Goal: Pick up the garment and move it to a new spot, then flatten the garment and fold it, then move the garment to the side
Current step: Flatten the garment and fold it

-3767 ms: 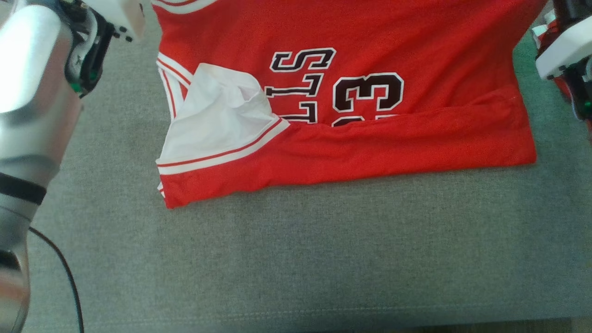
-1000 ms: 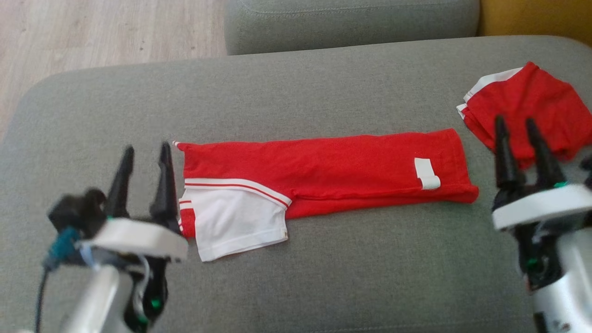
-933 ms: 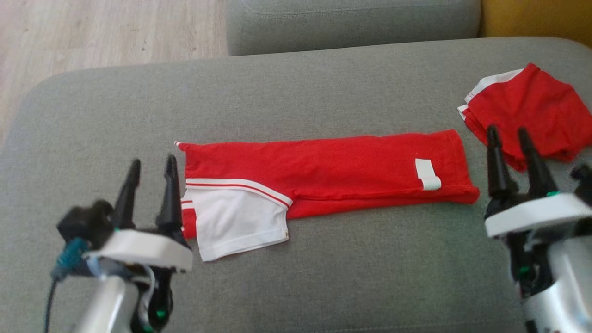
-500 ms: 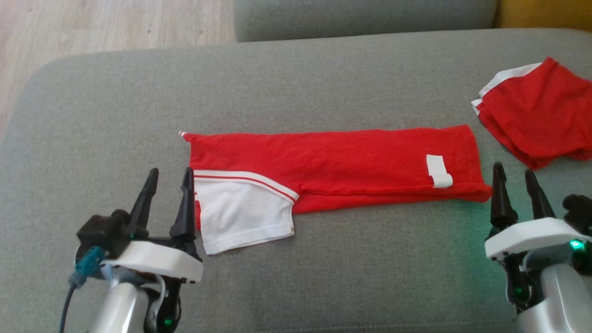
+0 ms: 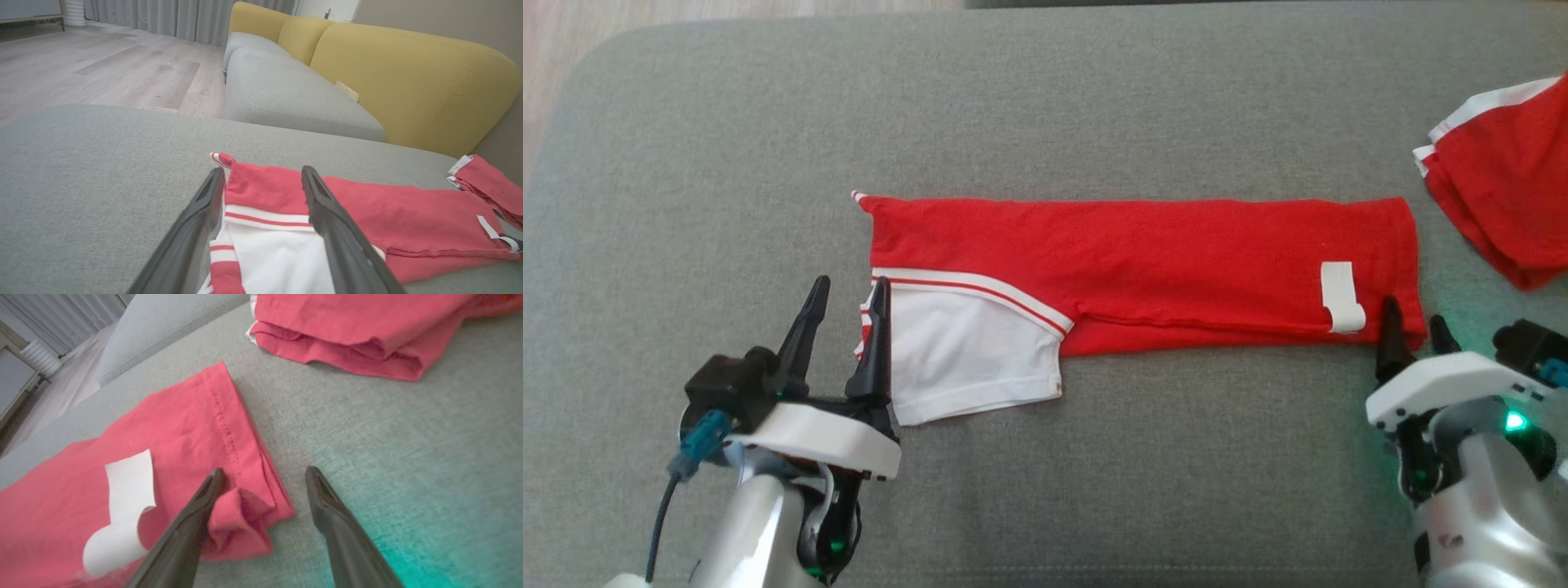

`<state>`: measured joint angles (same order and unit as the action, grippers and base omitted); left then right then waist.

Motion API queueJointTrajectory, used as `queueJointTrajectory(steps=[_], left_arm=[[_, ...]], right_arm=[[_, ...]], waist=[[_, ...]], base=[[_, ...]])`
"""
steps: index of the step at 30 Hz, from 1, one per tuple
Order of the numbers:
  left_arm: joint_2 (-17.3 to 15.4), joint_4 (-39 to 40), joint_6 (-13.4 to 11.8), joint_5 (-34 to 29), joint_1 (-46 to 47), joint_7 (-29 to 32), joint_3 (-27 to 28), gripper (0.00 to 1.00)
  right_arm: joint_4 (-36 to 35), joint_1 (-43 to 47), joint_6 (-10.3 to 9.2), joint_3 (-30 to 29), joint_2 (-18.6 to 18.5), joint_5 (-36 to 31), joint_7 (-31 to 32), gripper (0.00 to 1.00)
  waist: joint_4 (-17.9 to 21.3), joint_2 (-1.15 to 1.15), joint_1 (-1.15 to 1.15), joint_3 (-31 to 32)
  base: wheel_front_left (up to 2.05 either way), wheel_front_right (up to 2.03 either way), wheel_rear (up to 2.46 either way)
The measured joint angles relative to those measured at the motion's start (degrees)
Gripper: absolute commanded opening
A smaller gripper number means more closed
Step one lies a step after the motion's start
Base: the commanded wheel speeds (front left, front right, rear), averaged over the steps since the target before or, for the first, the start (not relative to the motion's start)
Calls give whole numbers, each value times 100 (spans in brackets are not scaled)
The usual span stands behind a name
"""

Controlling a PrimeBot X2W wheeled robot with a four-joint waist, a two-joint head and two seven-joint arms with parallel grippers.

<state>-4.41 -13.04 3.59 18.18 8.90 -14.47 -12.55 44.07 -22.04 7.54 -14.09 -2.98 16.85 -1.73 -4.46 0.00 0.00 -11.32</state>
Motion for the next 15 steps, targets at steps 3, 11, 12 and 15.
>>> queueJointTrajectory(steps=[3, 11, 12, 15], left_arm=[[26, -31, 48, -14, 16, 0, 40, 100], [105, -96, 104, -99, 198, 0, 129, 100], [108, -102, 105, -123, 196, 0, 159, 100], [113, -159, 152, -155, 192, 0, 215, 100]], right_arm=[[302, -226, 0, 182, -43, 254, -26, 100], [844, -544, 0, 702, -126, 590, -289, 0], [884, -549, 0, 693, -114, 555, -356, 0], [1057, -560, 0, 431, -88, 300, -632, 0]], waist=[[-15, 0, 0, -58], [57, 0, 0, -53], [74, 0, 0, -40], [126, 0, 0, 51]], base=[[0, 0, 0], [0, 0, 0], [0, 0, 0], [0, 0, 0]])
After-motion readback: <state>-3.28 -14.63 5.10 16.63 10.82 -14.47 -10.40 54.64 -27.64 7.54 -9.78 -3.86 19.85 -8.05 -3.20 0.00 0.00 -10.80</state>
